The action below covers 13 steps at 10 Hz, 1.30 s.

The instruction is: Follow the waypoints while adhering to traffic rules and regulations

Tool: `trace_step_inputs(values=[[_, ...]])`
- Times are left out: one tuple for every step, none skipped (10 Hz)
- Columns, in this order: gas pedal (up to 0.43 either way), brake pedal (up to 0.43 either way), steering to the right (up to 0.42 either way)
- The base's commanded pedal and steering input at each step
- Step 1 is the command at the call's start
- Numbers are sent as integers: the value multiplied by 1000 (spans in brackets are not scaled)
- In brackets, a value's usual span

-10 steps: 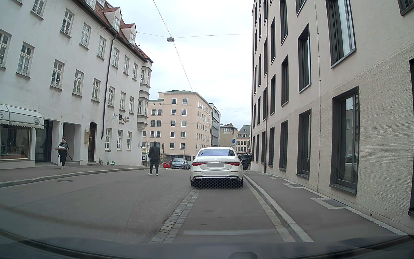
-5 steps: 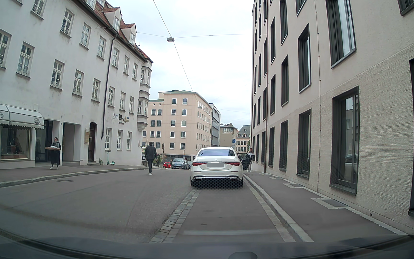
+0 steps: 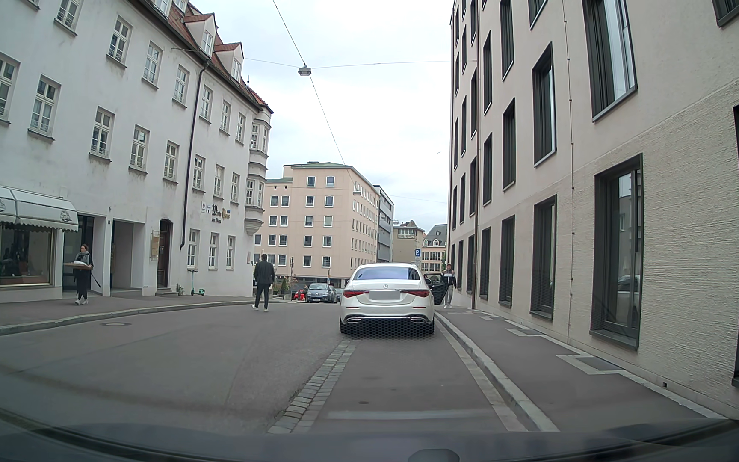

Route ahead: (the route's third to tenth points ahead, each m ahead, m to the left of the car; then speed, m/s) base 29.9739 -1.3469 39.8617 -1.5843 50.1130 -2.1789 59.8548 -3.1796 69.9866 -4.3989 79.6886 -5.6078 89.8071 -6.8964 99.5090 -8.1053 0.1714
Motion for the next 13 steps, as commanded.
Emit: trace_step_inputs(values=[[0,0,-96],[0,0,-111],[8,0,-135],[47,0,-167],[67,0,-207],[79,0,-244],[79,0,-282],[79,0,-322],[87,0,-352],[87,0,-388],[98,0,-406],[98,0,-413],[98,0,-420]])
